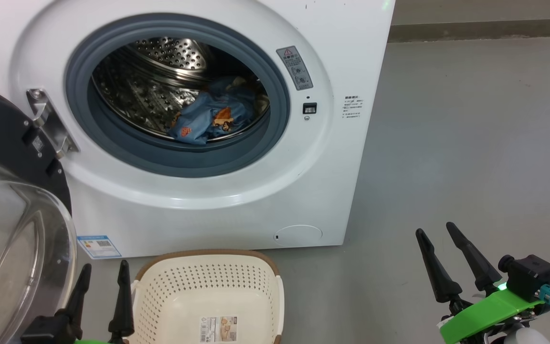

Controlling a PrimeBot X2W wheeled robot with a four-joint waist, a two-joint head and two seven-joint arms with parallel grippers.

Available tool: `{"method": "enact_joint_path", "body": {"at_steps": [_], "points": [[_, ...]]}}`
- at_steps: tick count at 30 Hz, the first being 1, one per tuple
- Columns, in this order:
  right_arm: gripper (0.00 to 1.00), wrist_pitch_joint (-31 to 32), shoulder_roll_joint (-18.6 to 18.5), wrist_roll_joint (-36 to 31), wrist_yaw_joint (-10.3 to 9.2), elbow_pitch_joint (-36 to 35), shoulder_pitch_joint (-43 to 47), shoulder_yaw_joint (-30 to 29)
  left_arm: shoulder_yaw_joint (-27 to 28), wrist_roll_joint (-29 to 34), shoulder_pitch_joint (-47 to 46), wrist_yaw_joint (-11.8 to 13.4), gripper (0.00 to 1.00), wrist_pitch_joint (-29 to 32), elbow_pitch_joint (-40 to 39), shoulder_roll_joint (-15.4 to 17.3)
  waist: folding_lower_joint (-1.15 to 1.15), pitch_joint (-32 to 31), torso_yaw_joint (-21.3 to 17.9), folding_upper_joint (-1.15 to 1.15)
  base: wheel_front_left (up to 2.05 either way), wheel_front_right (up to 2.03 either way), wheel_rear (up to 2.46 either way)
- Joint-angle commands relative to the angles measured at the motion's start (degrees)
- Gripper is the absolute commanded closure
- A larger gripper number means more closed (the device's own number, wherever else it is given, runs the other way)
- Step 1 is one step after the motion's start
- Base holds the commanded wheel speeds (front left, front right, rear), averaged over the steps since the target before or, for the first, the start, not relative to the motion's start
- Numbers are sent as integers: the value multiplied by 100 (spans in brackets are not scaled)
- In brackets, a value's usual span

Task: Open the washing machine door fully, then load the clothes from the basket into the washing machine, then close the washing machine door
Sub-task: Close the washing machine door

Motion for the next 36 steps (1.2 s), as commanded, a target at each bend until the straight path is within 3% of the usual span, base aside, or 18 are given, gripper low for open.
{"method": "enact_joint_path", "body": {"at_steps": [1,19,36], "points": [[0,-28,-74,-34,9,-155,-32,132,202,-20,-134,-21,0,-32,-130,79,0,1,-3,0,0,0,0],[0,-28,-55,-9,9,-134,-54,141,215,32,-135,-29,0,-32,-161,75,0,5,-15,0,-7,7,0],[0,-28,-54,-4,9,-116,-67,149,183,57,-148,-41,0,-32,-120,73,0,-1,8,0,-101,101,0]]}}
